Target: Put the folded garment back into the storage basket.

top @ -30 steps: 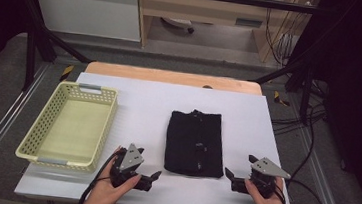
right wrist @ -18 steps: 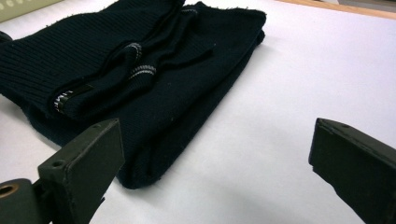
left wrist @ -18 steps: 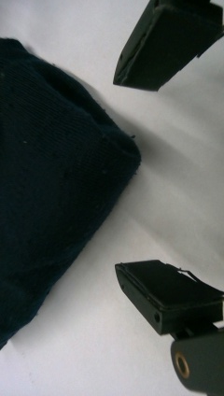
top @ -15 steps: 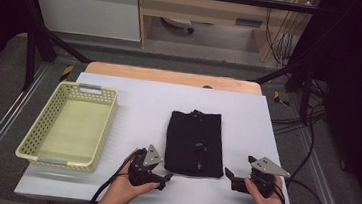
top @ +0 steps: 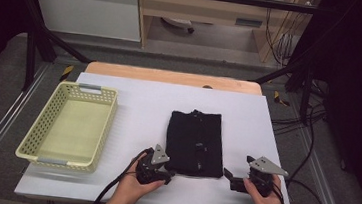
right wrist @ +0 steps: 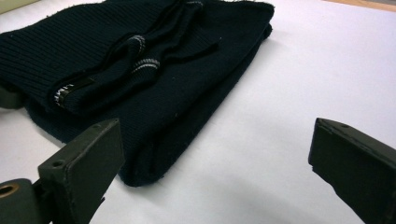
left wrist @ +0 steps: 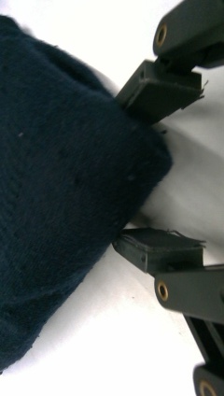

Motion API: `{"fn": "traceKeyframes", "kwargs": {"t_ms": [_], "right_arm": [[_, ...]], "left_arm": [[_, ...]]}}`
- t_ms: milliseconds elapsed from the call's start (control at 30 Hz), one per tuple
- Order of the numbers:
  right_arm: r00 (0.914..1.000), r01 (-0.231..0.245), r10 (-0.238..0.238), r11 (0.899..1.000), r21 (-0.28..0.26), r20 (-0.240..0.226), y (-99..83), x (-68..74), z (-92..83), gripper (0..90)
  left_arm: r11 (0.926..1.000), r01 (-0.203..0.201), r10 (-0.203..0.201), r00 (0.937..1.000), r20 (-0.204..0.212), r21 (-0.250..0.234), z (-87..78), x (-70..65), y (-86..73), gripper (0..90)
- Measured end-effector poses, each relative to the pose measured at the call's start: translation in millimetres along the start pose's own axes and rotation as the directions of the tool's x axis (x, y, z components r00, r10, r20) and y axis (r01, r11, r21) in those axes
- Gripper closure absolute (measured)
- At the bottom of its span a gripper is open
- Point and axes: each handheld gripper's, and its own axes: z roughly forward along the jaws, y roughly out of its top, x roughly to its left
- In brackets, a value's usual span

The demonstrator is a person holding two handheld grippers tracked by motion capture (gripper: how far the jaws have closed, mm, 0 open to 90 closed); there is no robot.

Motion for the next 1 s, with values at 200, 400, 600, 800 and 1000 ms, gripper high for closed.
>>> {"fn": "traceKeyframes", "kwargs": {"t_ms": [200, 400, 600, 800, 1000], "right_arm": [[1.0000, 0.001, -0.001, 1.000, 0.000, -0.001, 0.8, 1.1, 0.0, 3.7], [1.0000, 0.002, -0.002, 1.000, -0.008, -0.006, 2.0, 4.1, -2.7, 3.7], [0.9988, -0.019, 0.021, 0.999, 0.037, -0.044, 3.5, 13.8, -0.5, 4.0], [0.9988, 0.010, -0.006, 0.997, 0.078, -0.048, 4.1, 34.2, 4.0, 4.4], [0.9937, 0.044, -0.034, 0.994, 0.096, -0.107, 0.9, 61.3, 4.7, 4.2]], "left_arm": [[0.9998, 0.006, -0.006, 0.9996, 0.027, -0.019, 0.0, 0.1, 0.7, 66.5], [0.9999, -0.005, 0.005, 0.9998, 0.022, -0.011, -6.2, -1.5, -1.2, 74.3], [0.9995, 0.026, -0.027, 0.9986, 0.046, 0.017, -22.3, 5.2, -9.9, 74.5], [0.9981, 0.021, -0.025, 0.9977, 0.062, 0.057, -40.2, 3.7, -20.0, 74.3], [0.9976, 0.021, -0.026, 0.9972, 0.071, 0.066, -51.1, -0.2, -26.7, 74.3]]}}
